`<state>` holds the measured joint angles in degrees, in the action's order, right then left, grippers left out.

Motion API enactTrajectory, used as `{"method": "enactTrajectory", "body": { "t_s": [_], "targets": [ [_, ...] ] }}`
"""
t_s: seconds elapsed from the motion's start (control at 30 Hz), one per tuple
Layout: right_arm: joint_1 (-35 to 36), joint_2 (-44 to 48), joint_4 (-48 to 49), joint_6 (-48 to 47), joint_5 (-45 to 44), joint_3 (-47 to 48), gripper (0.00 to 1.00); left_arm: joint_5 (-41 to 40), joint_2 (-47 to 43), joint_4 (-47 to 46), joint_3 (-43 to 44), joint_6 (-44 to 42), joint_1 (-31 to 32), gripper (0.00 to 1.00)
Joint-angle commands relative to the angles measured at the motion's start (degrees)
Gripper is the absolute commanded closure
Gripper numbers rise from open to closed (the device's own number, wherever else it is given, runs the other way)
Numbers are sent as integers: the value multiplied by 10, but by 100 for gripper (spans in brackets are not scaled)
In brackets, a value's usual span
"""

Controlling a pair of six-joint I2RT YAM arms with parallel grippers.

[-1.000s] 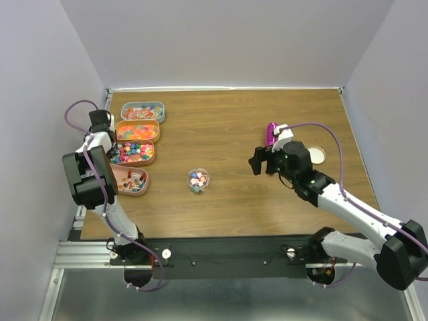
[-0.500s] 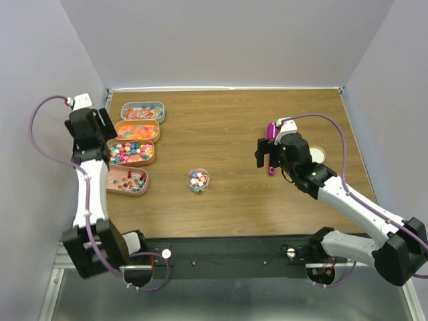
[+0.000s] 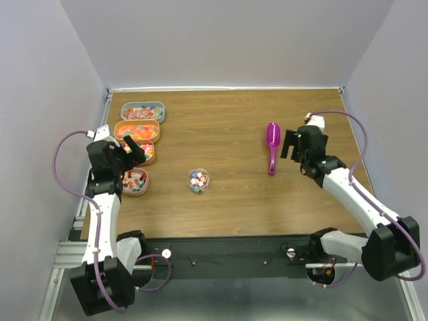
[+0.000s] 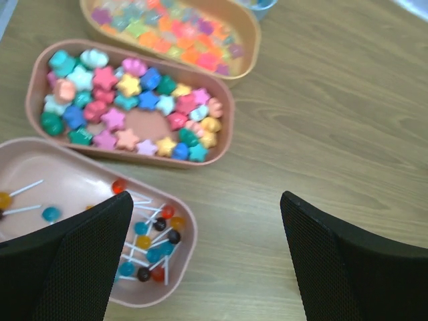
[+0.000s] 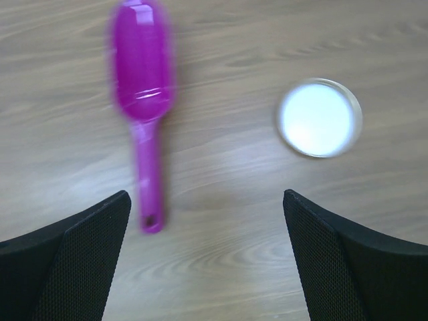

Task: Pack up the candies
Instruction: Move the storage box to the center of the board, then pick up the bottle lid at the center of the board.

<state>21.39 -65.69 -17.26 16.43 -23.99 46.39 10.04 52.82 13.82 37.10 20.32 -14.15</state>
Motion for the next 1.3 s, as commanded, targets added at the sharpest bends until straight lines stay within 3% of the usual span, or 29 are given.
{"method": "enactTrajectory", "body": {
  "t_s": [0.0,0.17,0.2,0.37,0.57,0.67,0.83,0.93,1.03,1.27],
  "targets": [
    [-116,-61,-36,62,55,19,2,64,-38,-34,9,10,39,2],
    [-211,-148,-33,103,100,50,11,35,-6,-46,-2,13,162,2],
    [-235,-159,-31,106,98,58,17,22,11,-48,-2,12,201,2],
    [-301,-223,-23,99,120,87,34,9,61,-91,-19,22,266,2],
    [-349,-275,-17,88,156,106,42,4,129,-125,-26,40,328,2],
    [-353,-308,-16,85,179,113,47,-16,144,-125,-26,45,339,2],
    [-354,-339,-11,80,161,110,69,-52,128,-125,-38,59,345,1],
    [-354,-346,-10,78,154,108,77,-64,122,-123,-41,62,348,2],
    [-355,-343,-10,75,135,105,99,-71,121,-122,-46,68,352,2],
    [-348,-257,-9,60,162,73,99,-73,144,-126,-48,79,368,2]
  ]
}}
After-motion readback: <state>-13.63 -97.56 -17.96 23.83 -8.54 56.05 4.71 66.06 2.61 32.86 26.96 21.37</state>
